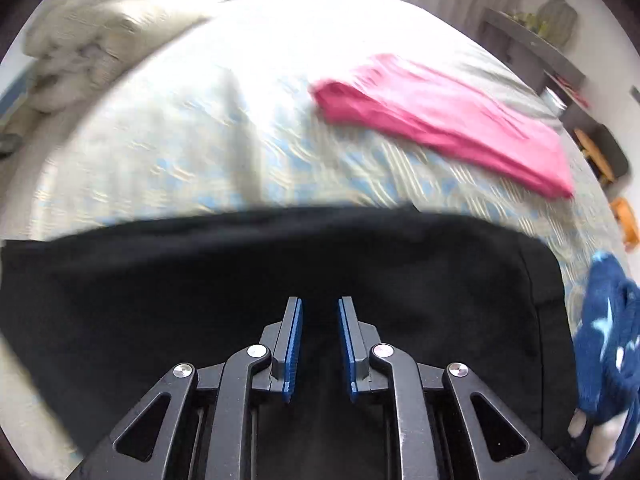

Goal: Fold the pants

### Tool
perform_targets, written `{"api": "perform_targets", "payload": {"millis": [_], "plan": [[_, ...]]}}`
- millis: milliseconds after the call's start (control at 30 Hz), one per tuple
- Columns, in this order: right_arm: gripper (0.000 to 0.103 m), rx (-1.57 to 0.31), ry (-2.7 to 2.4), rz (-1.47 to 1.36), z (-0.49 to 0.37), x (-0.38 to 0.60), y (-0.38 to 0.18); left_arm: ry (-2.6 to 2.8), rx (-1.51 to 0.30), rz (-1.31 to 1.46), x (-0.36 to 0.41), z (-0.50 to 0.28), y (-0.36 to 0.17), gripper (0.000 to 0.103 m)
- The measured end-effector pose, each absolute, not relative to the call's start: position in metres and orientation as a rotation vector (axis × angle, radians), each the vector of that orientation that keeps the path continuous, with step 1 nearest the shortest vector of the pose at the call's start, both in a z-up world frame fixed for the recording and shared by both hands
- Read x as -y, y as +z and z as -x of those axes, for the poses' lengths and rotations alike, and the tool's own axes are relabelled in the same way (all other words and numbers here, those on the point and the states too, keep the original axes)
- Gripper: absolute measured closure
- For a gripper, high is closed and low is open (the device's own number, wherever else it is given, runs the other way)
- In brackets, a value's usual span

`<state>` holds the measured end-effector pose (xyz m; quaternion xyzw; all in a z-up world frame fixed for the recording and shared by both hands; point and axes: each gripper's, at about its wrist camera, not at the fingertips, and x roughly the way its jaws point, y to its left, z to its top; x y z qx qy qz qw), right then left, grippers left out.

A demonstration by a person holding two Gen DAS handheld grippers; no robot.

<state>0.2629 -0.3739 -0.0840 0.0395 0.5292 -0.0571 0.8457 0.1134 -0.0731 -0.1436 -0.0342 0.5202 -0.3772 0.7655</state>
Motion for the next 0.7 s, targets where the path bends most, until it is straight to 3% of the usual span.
{"api": "perform_targets", "payload": {"millis": [167,400,467,533,633,700], "plan": [[0.076,-1.202,0.117,0.055,-0.269,0.3,-0.084,-0.441,-1.065,0.235,-0.057,-0.15,-0.142,0.068],[0.079,-1.255,-0.004,0.166,-0.342,0.237,-0.135,-0.112,-0.957,0.339,-0.192,-0.164,-0.133,0.067],[0.079,-1.246,-0.076,0.13,-0.359,0.232,-0.125,-0.071,-0.938,0.383,-0.221,-0.166,-0.134,0.066],[0.079,-1.211,-0.034,0.129,-0.36,0.214,-0.104,-0.053,-0.918,0.432,-0.247,-0.171,-0.14,0.053],[0.077,-1.162,0.219,0.194,-0.353,0.152,-0.068,-0.041,-0.913,0.473,-0.259,-0.181,-0.153,0.052],[0.066,-1.162,0.418,0.251,-0.348,0.098,-0.053,-0.053,-0.915,0.488,-0.265,-0.192,-0.162,0.052]]}}
